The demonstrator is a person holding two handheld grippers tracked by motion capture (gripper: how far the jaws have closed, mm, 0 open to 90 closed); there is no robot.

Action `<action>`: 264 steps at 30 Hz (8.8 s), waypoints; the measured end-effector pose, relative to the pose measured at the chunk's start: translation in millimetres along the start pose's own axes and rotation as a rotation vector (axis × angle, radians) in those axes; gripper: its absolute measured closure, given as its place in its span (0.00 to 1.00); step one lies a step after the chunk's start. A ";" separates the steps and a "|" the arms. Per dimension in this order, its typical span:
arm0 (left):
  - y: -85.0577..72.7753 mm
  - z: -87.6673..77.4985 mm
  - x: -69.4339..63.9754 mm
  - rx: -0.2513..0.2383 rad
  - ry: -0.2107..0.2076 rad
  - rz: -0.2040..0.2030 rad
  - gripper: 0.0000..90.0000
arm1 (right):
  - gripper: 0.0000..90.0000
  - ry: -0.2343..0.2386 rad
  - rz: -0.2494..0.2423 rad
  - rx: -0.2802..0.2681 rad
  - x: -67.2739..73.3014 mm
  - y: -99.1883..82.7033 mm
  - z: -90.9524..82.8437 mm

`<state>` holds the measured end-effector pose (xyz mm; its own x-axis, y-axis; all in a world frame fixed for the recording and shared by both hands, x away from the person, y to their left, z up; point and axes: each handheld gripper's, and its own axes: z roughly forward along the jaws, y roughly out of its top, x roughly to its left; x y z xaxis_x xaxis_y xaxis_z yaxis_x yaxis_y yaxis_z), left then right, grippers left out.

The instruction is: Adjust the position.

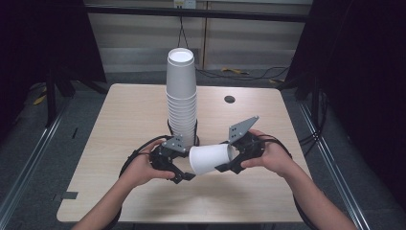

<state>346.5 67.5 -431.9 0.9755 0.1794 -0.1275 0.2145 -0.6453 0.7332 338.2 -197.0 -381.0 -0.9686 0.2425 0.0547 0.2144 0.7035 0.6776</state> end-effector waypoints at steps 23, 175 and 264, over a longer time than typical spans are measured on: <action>6.1 7.9 -4.2 -0.027 -0.020 0.017 0.15 | 0.25 0.041 -0.032 -0.035 4.9 4.8 5.0; 34.6 1.1 -18.4 0.236 0.063 0.194 0.22 | 0.24 0.003 -0.120 0.440 14.9 42.3 36.4; 15.9 -10.6 -3.1 -0.096 -0.041 0.061 0.09 | 0.27 0.059 -0.140 0.087 5.3 7.2 20.8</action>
<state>346.3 64.6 -412.8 0.9882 0.1102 -0.1064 0.1509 -0.5796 0.8008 337.2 -176.7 -391.1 -0.9950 0.0998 0.0088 0.0840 0.7836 0.6155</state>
